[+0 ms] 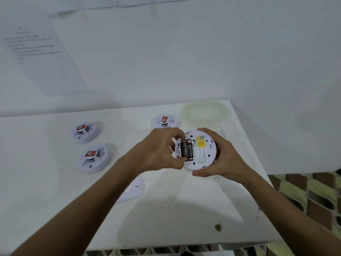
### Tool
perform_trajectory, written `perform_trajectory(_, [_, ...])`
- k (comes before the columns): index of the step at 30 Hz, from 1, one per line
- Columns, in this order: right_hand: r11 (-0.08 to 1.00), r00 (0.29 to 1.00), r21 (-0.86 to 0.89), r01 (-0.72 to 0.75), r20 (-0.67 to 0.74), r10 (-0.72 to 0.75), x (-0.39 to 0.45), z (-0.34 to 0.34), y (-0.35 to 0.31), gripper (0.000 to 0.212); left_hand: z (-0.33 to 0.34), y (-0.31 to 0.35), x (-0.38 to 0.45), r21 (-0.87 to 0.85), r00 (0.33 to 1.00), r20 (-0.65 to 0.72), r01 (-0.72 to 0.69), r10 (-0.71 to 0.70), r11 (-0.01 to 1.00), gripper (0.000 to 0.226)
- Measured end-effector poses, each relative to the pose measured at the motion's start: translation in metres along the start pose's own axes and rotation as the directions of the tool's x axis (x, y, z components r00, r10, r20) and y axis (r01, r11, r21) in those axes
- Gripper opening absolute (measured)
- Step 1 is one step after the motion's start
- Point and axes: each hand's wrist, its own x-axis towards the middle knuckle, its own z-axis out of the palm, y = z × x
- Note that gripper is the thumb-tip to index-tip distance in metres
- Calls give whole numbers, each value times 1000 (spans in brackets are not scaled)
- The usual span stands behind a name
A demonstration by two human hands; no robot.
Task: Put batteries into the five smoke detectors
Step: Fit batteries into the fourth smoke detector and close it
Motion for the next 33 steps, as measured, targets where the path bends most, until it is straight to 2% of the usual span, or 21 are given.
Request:
perform_trajectory(10, [1000,1000,7,-4,21,4,-11,-27,8,95,23,25,19,132,996,93,-24,12,991,67])
perform_trajectory(18, [999,999,40,-2,34,1,-7,-33,12,93,26,30,23,298,990,130,-98,62,950,56])
perform_trajectory(26, [997,1000,71,11,-8,-10,-3,-34,12,91,27,14,22,285,966,23,-251,256,925,55])
perform_trajectory(29, [997,999,77,-5,-39,8,0,-38,10,90,30,5,27,377,928,55,-361,369,853,48])
perform_trajectory(33, [997,998,83,2,-56,3,2,-45,5,86,31,5,33,476,917,23,-360,398,802,40])
